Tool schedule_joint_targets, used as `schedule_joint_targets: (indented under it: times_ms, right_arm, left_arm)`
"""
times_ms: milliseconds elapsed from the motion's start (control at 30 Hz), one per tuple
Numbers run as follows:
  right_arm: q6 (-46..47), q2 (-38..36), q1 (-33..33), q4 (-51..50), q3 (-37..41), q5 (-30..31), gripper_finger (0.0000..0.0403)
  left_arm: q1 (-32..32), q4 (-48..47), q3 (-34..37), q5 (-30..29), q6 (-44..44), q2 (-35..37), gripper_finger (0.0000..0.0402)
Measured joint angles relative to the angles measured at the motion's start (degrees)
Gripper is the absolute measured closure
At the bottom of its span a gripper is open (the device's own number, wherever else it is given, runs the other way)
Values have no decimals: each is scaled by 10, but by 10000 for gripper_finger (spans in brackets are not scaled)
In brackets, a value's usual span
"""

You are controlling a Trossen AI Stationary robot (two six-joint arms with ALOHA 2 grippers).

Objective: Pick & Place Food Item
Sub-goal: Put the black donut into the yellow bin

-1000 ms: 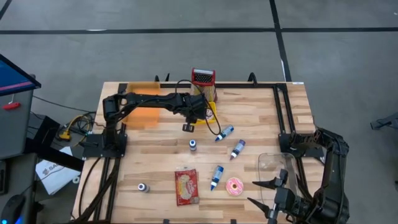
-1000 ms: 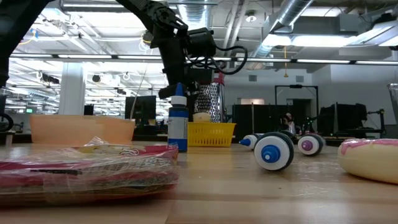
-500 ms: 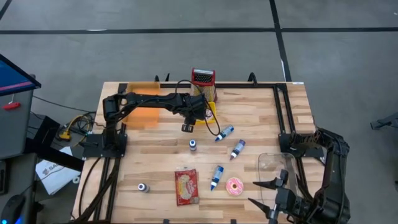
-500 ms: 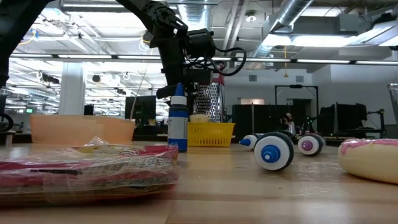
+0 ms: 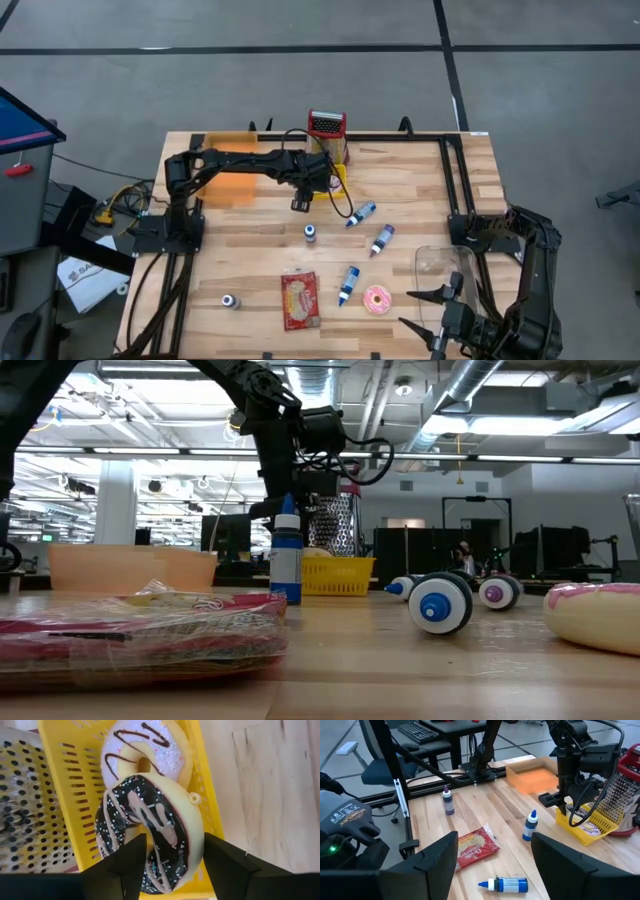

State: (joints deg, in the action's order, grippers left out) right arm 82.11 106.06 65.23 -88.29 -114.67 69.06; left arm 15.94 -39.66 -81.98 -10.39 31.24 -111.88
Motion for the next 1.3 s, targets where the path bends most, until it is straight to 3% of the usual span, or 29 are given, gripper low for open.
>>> schedule_joint_targets:
  times_ms: [433,1300]
  right_arm:
    - [0,0,0,-5,0,0,159]
    - [4,1,4,-1,0,0,159]
  left_arm:
    - [0,-5,-1,3,-5,45,194]
    - [2,-1,4,40,-29,23,192]
